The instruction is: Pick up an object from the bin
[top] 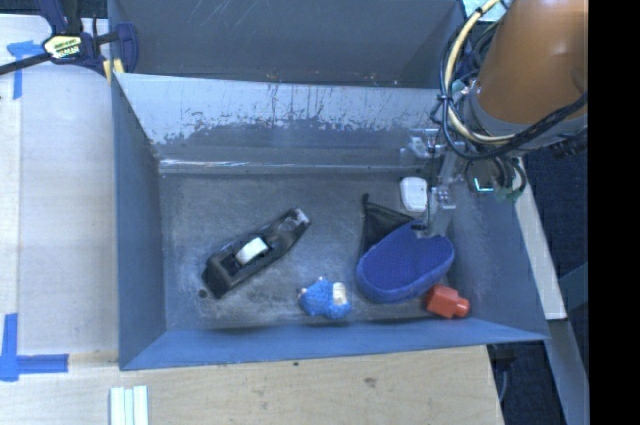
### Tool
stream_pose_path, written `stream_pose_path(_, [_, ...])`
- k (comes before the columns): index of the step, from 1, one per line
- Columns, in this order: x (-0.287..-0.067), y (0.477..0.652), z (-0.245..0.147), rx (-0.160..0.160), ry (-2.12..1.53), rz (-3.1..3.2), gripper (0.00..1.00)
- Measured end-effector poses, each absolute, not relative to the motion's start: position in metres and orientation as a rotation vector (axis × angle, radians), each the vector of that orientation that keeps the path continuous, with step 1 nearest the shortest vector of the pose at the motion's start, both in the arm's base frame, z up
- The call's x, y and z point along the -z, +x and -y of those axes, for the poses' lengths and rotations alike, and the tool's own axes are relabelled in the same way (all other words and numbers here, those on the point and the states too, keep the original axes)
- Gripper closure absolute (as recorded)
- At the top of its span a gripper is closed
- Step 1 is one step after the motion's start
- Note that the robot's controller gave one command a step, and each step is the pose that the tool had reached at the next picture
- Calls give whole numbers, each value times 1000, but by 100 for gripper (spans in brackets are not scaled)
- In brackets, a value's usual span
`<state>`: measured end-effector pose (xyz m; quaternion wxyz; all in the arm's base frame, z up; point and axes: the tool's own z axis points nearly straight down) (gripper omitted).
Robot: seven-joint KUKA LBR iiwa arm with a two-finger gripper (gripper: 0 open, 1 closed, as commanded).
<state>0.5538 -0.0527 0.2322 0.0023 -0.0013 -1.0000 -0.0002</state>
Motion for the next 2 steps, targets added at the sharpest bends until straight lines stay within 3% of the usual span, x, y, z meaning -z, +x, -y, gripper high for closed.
stream_pose_path(1, [-87,531,31,2,199,3129,0])
stream_pose_path(2, [-92,535,31,-1,201,3141,100])
